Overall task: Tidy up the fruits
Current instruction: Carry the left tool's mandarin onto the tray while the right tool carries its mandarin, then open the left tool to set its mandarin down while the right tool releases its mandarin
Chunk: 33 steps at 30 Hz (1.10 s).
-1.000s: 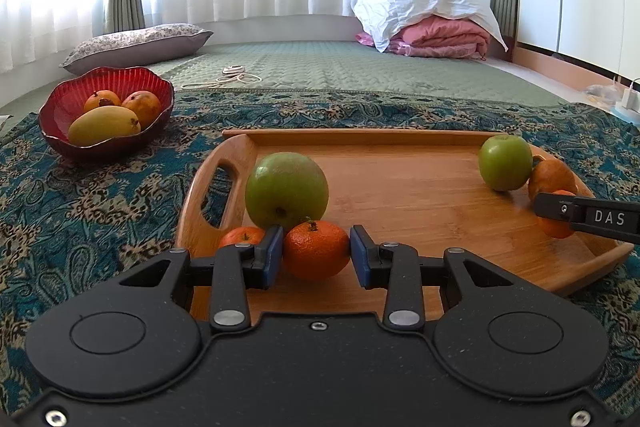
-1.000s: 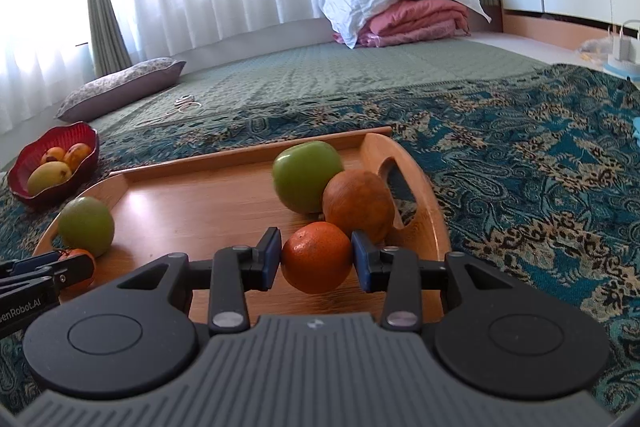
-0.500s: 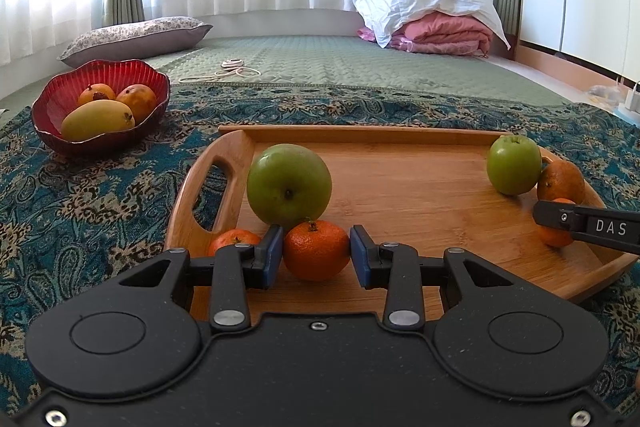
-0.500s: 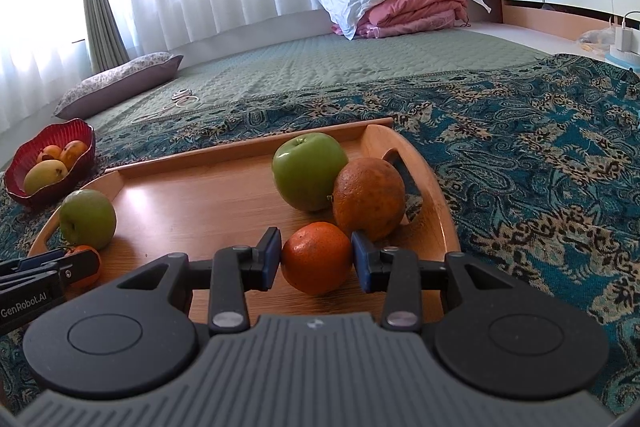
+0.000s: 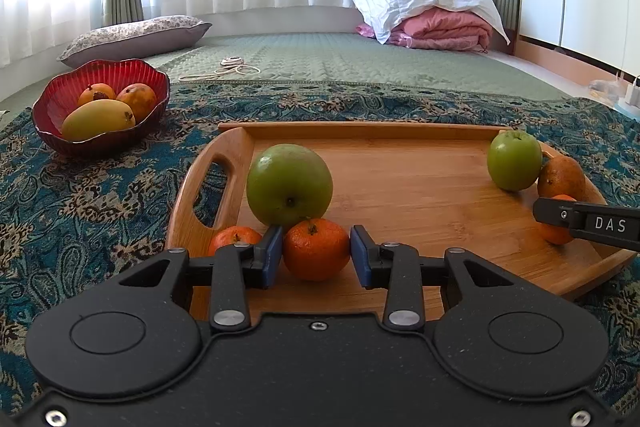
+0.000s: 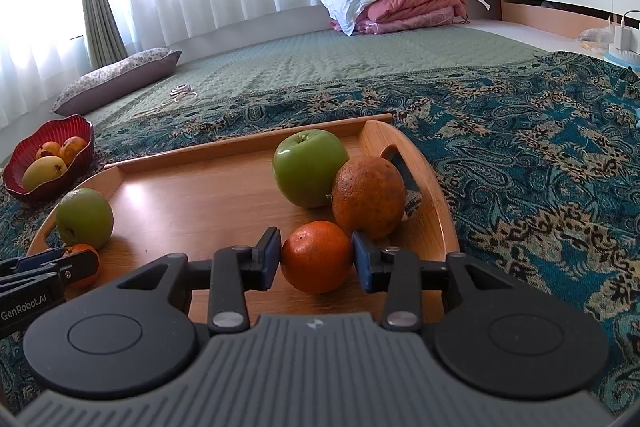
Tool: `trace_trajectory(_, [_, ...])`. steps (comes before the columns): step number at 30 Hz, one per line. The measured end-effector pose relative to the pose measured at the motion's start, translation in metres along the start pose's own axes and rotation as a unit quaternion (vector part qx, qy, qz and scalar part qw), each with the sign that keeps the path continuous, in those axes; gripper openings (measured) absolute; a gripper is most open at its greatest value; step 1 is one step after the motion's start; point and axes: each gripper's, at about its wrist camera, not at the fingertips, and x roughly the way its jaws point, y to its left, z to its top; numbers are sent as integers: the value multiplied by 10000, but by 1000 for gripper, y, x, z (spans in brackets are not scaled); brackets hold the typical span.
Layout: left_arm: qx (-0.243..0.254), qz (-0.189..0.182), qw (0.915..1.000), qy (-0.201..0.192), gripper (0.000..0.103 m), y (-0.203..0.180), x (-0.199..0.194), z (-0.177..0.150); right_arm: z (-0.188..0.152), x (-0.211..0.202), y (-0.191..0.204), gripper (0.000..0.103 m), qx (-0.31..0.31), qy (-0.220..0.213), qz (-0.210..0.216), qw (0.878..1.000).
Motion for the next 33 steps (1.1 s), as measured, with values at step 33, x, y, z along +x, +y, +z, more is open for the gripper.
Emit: trace_trajectory(33, [22, -181, 9997, 135, 71, -4, -40, -17, -15, -37, 10, 81, -433, -80, 8, 9990])
